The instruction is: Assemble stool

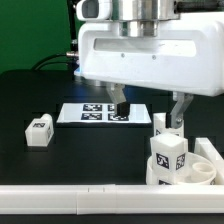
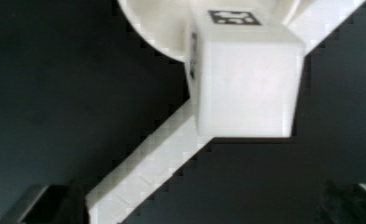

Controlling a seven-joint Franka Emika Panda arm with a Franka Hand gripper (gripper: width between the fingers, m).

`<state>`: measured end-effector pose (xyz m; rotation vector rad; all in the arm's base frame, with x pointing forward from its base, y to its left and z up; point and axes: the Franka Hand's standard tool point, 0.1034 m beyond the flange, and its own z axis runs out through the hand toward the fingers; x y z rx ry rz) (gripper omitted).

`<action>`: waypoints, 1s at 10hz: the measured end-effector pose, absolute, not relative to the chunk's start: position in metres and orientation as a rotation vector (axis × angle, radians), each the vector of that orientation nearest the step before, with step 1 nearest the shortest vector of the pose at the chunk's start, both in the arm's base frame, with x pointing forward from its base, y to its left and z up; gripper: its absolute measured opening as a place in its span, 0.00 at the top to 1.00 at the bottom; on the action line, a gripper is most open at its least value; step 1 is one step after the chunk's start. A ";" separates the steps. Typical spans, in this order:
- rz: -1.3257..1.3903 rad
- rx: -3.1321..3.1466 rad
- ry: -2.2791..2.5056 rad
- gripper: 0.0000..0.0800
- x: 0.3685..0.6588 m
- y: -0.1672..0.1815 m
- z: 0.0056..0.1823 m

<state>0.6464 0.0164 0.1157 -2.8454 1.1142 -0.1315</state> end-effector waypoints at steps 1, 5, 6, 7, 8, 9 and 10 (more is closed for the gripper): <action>-0.121 -2.888 1.005 0.19 0.637 0.006 0.116; -0.127 -3.044 0.465 0.19 0.620 -0.017 0.113; -0.131 -3.062 0.350 0.19 0.620 -0.017 0.112; -0.131 -3.077 0.223 0.19 0.619 -0.019 0.111; -0.104 -3.092 0.068 0.19 0.610 -0.035 0.100; -0.076 -3.100 -0.051 0.19 0.601 -0.058 0.092; -0.055 -3.103 -0.091 0.19 0.593 -0.079 0.084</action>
Offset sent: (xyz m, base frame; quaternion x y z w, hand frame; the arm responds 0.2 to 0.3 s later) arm -0.0259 -0.0125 -0.0054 0.0115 0.0574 -0.1794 0.9820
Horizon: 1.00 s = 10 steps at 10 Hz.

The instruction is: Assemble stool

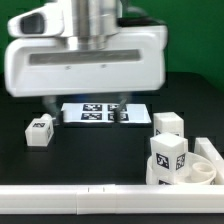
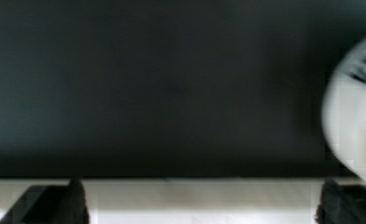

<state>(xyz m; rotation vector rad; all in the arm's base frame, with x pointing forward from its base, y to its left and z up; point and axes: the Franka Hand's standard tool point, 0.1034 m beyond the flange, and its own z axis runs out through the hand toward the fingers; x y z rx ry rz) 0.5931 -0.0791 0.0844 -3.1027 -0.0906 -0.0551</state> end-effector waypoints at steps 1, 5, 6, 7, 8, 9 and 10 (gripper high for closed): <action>-0.037 -3.105 -0.091 0.19 0.589 -0.098 0.079; 0.203 -3.052 -0.062 0.19 0.579 -0.103 0.073; 0.336 -3.030 0.046 0.19 0.577 -0.112 0.068; 0.538 -2.986 0.089 0.19 0.561 -0.121 0.063; 0.729 -2.947 0.106 0.19 0.550 -0.129 0.058; 0.848 -2.914 0.116 0.19 0.546 -0.131 0.052; 0.923 -2.879 0.119 0.19 0.543 -0.129 0.052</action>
Offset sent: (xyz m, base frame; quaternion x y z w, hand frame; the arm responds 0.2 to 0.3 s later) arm 0.0000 0.0000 0.0000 0.0000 -0.0650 0.0000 0.9979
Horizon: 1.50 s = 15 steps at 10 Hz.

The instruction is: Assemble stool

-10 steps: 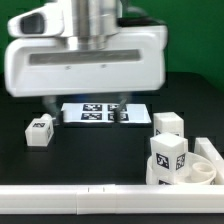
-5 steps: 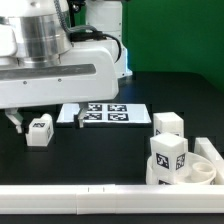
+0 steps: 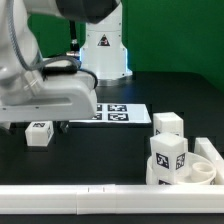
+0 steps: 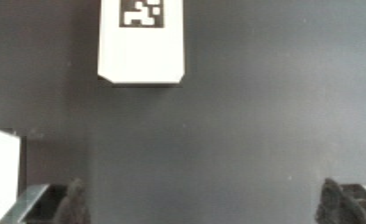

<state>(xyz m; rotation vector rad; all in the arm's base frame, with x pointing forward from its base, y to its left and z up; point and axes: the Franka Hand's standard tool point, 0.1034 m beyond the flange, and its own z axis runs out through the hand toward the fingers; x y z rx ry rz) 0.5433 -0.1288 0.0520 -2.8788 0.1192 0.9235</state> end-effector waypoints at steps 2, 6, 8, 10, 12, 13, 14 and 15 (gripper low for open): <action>1.108 -2.788 0.111 0.19 0.535 -0.125 0.050; 1.350 -2.676 0.088 0.19 0.510 -0.138 0.044; 1.351 -2.675 0.090 0.19 0.510 -0.137 0.044; 1.399 -2.642 0.116 0.19 0.495 -0.142 0.032; 1.469 -2.606 0.160 0.19 0.476 -0.142 0.015; 1.497 -2.599 0.212 0.19 0.471 -0.140 0.012; 1.499 -2.597 0.210 0.19 0.470 -0.140 0.012; 1.499 -2.597 0.211 0.36 0.470 -0.140 0.012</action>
Offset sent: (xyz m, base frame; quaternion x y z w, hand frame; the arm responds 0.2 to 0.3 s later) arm -0.0354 -0.0240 0.0003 -0.0160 -0.2626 0.0293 0.9643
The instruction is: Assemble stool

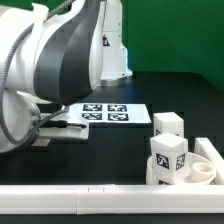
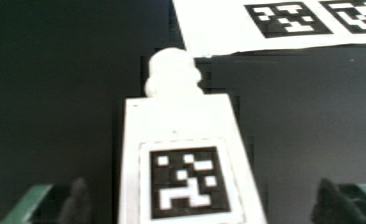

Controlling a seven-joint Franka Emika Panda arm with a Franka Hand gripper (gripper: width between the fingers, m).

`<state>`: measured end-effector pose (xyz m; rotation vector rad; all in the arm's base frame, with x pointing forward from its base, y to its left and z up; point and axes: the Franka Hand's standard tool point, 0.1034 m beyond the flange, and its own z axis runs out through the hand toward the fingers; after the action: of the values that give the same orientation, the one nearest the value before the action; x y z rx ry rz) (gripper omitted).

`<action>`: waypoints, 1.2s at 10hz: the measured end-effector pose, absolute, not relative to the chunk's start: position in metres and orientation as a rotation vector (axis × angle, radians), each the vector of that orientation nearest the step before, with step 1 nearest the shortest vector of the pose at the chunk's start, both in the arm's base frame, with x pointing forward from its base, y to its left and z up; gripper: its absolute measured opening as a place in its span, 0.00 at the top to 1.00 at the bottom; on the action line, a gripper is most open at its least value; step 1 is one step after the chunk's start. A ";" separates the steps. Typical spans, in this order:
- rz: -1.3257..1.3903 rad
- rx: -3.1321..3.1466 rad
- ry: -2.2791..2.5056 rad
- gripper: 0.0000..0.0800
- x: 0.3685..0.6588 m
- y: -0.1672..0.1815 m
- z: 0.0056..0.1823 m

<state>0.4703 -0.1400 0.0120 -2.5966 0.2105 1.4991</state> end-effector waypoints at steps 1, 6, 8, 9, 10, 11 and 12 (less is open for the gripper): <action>1.499 -2.597 0.211 0.36 0.470 -0.140 0.012; 1.502 -2.616 0.148 0.59 0.495 -0.109 0.066; 1.279 -2.739 0.048 0.59 0.523 -0.108 0.092; 1.168 -2.801 0.058 0.59 0.524 -0.112 0.087; 1.112 -2.827 0.059 0.58 0.523 -0.112 0.087; 0.986 -2.889 0.057 0.58 0.532 -0.115 0.086; 0.860 -2.941 0.054 0.58 0.536 -0.114 0.090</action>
Offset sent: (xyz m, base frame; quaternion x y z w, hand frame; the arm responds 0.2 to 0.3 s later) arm 0.0054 0.0227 0.0283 -0.0272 0.0656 -0.0105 0.9974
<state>0.5359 -0.1143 0.0902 -2.9414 0.0537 0.8603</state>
